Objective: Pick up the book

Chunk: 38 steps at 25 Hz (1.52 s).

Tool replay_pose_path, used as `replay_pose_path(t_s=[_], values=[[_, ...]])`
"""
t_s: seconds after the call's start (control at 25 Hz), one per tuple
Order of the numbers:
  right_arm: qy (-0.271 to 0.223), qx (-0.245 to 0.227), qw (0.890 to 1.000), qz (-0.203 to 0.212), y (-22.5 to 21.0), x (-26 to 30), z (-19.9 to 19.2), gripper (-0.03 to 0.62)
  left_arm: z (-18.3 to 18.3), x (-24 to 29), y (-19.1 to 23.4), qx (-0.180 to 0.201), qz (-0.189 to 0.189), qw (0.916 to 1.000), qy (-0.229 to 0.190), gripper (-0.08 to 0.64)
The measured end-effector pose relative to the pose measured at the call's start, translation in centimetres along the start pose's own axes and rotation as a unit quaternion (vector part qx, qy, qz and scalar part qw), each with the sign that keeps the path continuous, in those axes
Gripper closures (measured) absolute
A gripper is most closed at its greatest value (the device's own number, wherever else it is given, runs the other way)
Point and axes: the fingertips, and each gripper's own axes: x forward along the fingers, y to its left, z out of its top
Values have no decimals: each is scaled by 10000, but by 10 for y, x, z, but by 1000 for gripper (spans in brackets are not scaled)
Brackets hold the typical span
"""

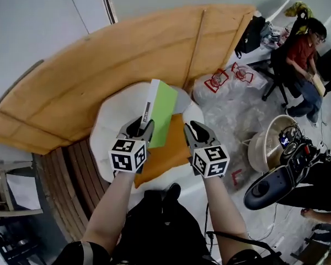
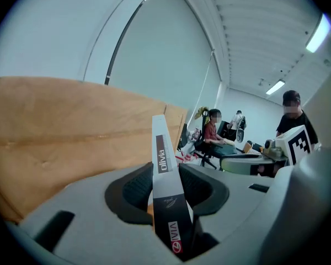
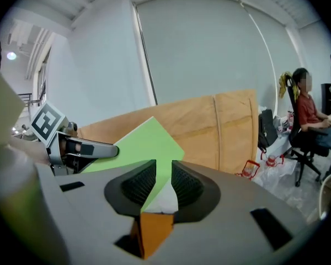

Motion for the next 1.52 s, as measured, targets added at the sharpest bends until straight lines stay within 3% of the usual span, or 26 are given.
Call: replay_pose_path(t_s=[0.16, 0.32, 0.72, 0.96, 1.52], values=[[-518, -145, 9986, 6, 16, -43, 59, 515, 53, -48, -27, 127, 18, 9985, -526, 411], [-964, -360, 9947, 52, 34, -70, 108, 515, 103, -86, -47, 541, 106, 9931, -1033, 411], [-1699, -753, 9824, 210, 66, -111, 186, 515, 192, -157, -84, 939, 60, 9734, -2088, 411], [-2033, -890, 9749, 186, 70, -122, 214, 517, 213, -176, -95, 1031, 47, 9659, -2374, 411], [-1966, -1102, 9742, 121, 79, -108, 225, 517, 228, -181, -77, 1000, 89, 9651, -2419, 413]])
